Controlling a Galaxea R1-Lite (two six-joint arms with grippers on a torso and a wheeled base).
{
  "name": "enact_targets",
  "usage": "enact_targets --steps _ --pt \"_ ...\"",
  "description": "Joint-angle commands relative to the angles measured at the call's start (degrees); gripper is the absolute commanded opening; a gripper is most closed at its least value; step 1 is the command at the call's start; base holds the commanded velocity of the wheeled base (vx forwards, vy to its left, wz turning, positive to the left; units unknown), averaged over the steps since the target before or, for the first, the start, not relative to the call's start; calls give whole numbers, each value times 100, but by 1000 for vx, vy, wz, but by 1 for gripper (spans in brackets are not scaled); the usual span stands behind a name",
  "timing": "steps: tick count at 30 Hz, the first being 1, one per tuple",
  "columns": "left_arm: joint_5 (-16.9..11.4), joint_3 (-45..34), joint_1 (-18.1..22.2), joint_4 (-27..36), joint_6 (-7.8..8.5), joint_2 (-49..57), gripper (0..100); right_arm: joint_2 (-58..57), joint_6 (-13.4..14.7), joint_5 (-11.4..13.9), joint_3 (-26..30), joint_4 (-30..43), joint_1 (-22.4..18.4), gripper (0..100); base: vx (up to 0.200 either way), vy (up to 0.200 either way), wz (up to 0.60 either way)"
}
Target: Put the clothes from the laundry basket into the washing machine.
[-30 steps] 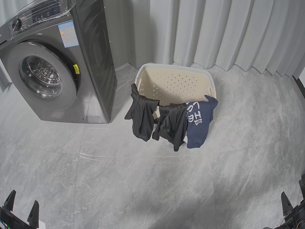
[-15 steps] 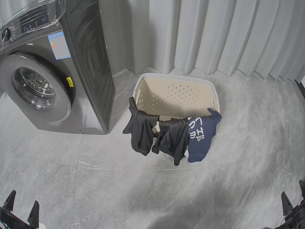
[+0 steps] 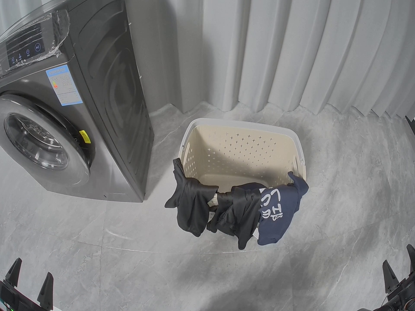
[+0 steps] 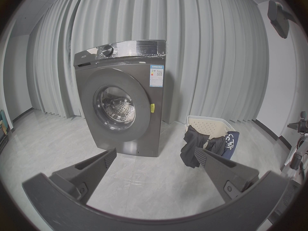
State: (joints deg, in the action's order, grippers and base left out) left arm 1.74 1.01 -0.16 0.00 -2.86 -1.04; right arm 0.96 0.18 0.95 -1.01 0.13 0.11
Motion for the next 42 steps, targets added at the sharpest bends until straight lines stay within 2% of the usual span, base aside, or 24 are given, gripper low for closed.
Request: enact_targets --steps 1,6,12,27,39,42 --pt "1 -101 -2 0 -4 77 100 -70 -1 2 101 4 7 100 0 0 0" --pt "1 -101 7 0 -4 68 100 -70 -1 2 101 4 7 100 0 0 0" --pt "1 -101 7 0 5 77 100 -70 -1 2 101 4 7 100 0 -200 0" --pt "1 -101 -2 0 5 77 100 -70 -1 2 101 4 7 100 0 0 0" --pt "1 -101 -2 0 -4 68 100 -70 -1 2 101 -5 7 100 200 0 0" --pt "1 -101 -2 0 -4 68 100 -70 -1 2 101 -5 7 100 0 0 0"
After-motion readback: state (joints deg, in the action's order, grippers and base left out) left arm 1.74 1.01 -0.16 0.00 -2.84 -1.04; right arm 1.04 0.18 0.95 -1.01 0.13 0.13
